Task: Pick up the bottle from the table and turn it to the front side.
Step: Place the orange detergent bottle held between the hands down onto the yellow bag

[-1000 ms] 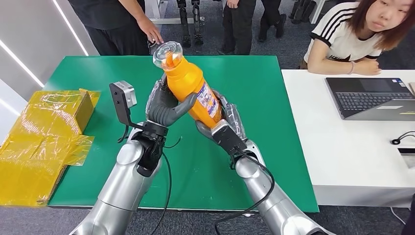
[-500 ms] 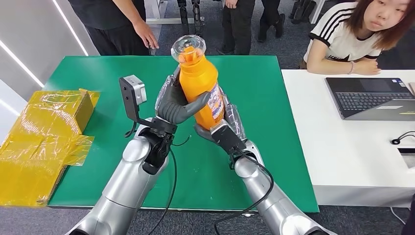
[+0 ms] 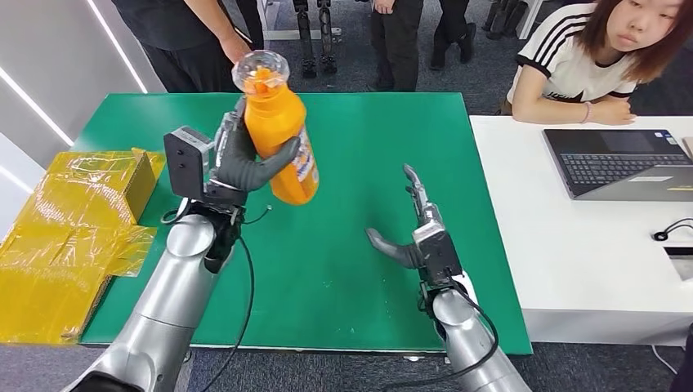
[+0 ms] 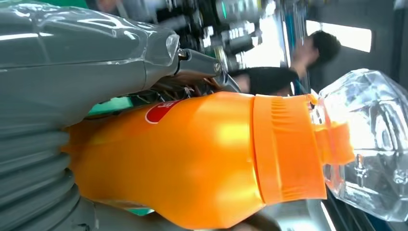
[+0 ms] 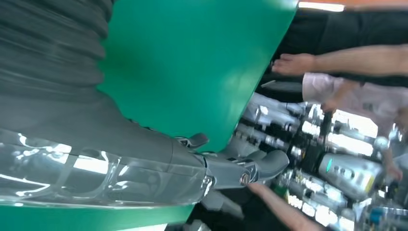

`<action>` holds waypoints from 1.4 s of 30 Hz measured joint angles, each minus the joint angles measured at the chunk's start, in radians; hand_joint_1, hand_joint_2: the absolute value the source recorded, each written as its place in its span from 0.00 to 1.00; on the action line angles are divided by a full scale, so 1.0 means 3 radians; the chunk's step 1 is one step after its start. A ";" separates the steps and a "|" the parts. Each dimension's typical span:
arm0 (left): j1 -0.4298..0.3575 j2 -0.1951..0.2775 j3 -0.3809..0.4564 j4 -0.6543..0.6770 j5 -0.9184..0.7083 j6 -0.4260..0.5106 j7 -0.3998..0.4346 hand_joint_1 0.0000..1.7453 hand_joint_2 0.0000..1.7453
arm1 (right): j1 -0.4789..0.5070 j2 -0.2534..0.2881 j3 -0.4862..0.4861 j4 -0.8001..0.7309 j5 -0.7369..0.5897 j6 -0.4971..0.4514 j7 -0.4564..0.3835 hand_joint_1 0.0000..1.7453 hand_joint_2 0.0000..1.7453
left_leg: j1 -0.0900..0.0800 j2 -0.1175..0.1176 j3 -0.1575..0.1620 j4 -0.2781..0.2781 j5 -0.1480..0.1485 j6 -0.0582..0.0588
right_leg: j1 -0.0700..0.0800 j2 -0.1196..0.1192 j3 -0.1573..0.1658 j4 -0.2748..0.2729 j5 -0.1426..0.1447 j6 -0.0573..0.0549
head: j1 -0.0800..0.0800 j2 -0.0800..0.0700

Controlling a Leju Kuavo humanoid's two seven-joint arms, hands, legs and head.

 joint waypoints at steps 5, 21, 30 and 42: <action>0.0022 0.0321 0.0172 -0.0061 -0.0860 0.0659 -0.0109 1.00 1.00 | 0.0375 -0.0135 -0.0092 -0.0583 0.0001 -0.0013 0.0002 0.00 1.00 | 0.0000 0.0001 0.0000 -0.0002 0.0000 0.0000 | 0.0000 0.0001 0.0000 0.0001 -0.0001 0.0000 | 0.0000 -0.0001; 0.0505 0.1337 0.0463 -0.0571 -0.3745 0.1979 0.0278 1.00 1.00 | 0.1064 -0.0418 -0.0187 -0.1809 0.0061 -0.0023 -0.0102 0.00 1.00 | 0.0000 0.0005 0.0000 -0.0005 -0.0002 0.0001 | 0.0000 0.0002 -0.0001 0.0000 -0.0004 0.0000 | 0.0000 -0.0001; 0.0578 0.1760 0.0267 -0.0622 -0.5026 0.1998 0.1172 1.00 1.00 | 0.1191 -0.0507 -0.0201 -0.2070 0.0052 -0.0144 -0.0159 0.00 1.00 | 0.0000 0.0010 0.0000 -0.0004 -0.0002 0.0001 | 0.0000 0.0007 -0.0004 -0.0001 -0.0002 -0.0002 | 0.0000 0.0000; 0.0507 0.2208 -0.0322 -0.0549 -0.5097 0.1997 0.1558 1.00 1.00 | 0.1304 -0.0626 -0.0218 -0.2243 0.0011 -0.0195 -0.0195 0.00 1.00 | 0.0000 0.0012 0.0000 -0.0004 -0.0002 0.0001 | 0.0000 0.0010 -0.0005 -0.0002 -0.0002 -0.0002 | 0.0000 -0.0001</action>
